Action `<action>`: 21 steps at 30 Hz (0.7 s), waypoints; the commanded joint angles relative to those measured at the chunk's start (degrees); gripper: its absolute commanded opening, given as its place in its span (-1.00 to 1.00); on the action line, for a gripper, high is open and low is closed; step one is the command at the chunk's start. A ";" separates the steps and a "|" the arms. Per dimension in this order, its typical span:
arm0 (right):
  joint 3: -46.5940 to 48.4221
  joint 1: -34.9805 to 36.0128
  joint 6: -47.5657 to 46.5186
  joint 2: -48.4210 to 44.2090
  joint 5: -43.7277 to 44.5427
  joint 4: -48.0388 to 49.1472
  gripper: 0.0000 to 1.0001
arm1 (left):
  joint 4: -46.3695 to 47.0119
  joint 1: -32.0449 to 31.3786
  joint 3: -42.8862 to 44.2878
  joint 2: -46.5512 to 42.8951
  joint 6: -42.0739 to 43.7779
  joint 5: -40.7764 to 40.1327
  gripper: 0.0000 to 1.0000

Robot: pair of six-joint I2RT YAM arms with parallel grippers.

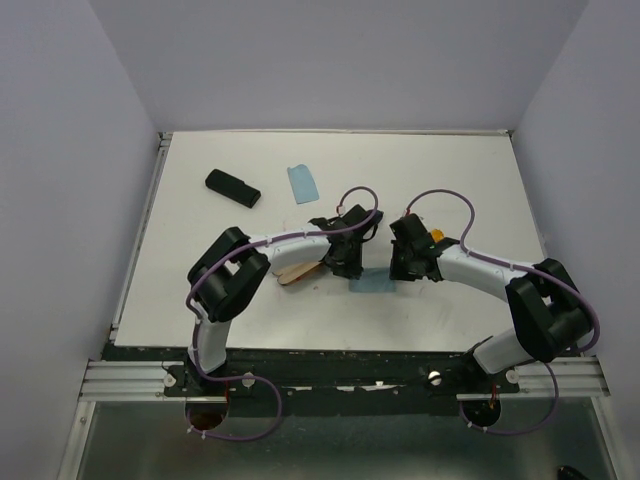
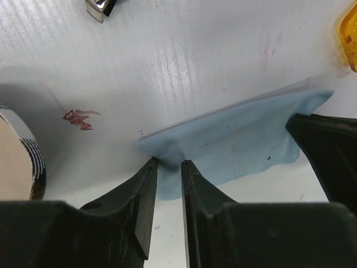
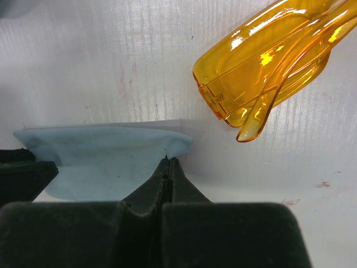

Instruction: Organize the sunglasses

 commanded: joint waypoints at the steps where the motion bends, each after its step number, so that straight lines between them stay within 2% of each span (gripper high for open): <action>1: -2.51 -0.26 -0.97 1.02 -1.01 -2.22 -0.99 | -2.29 -0.54 1.25 2.58 -0.46 0.37 -0.39; 5: -2.51 -0.35 -1.06 0.84 -1.88 -1.87 -0.99 | -2.56 -0.89 1.33 2.14 -0.54 -0.34 -0.67; 7: -2.60 -0.26 -1.41 0.58 -2.32 -1.61 -0.99 | -2.82 -0.98 1.69 2.05 -0.37 -0.42 -0.95; 8: -2.60 -0.26 -1.50 0.40 -2.59 -1.17 -0.99 | -3.08 -1.06 2.12 1.96 -0.19 -0.42 -1.00; 21: -1.28 -0.26 -3.79 -5.48 -9.09 1.03 -0.99 | -0.71 -1.15 -0.16 -7.61 0.60 -5.60 -1.00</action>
